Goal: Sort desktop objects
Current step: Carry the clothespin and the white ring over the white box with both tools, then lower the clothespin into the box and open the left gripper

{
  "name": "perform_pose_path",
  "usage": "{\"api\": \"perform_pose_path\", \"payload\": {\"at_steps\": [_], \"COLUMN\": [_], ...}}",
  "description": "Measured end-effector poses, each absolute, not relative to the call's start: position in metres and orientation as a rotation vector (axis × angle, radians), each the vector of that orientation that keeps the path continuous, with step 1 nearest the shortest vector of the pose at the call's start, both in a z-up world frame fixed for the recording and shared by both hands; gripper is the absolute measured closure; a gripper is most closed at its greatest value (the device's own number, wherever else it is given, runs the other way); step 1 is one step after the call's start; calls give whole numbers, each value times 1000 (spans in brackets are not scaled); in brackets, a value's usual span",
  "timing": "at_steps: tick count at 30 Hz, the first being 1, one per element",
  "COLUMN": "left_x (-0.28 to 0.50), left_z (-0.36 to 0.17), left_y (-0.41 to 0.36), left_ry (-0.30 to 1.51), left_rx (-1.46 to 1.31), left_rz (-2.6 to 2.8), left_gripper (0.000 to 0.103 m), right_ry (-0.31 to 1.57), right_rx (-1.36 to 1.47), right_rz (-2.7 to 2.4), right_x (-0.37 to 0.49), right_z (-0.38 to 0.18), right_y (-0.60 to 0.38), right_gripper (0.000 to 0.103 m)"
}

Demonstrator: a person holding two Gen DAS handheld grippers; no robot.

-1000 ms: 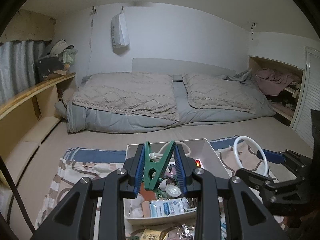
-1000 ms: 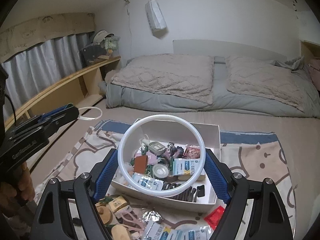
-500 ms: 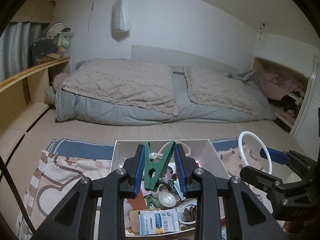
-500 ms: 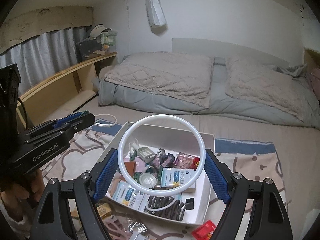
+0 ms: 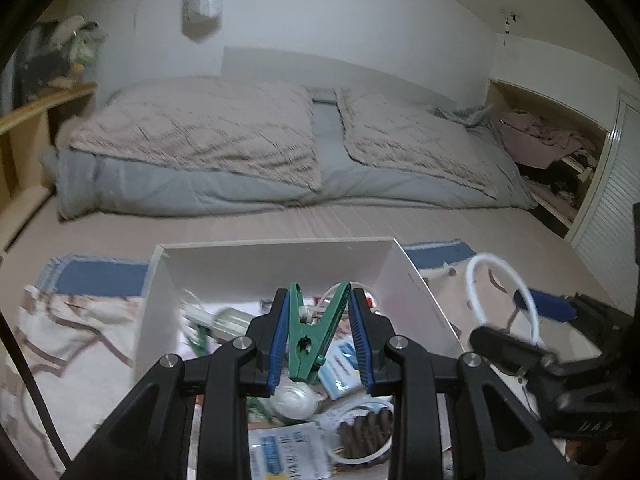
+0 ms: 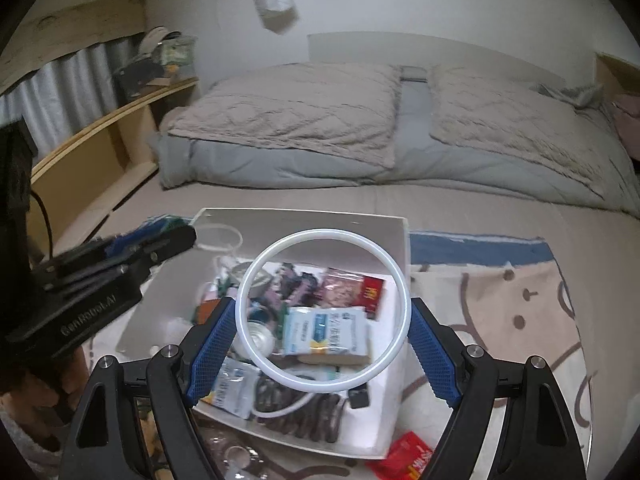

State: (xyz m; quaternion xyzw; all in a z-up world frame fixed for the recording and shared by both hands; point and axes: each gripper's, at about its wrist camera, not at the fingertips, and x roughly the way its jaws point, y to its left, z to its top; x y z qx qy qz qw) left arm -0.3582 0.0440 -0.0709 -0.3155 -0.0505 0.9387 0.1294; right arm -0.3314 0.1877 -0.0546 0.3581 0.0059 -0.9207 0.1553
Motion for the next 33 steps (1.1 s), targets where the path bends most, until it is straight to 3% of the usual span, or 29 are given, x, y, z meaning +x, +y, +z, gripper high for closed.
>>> {"api": "perform_pose_path", "payload": {"at_steps": [26,27,30,33], "left_x": [-365,-365,-364,-357], "left_z": [-149,-152,-160,-158], "left_y": [129,130,135,139], "left_ry": [-267,-271,-265,-200], "left_rx": [-1094,-1114,-1164,-1124], "left_rz": [2474,2472,2438,2472], "left_gripper": [73,72,36,36], "right_ry": [-130,-134,-138,-151], "right_rx": [1017,1015,1011,1012], "right_rz": [-2749,-2754,-2759,-2761], "right_x": [-329,-329,-329,-330], "right_z": [-49,-48,-48,-48], "right_y": [238,240,242,243], "right_gripper": [19,19,19,19]}}
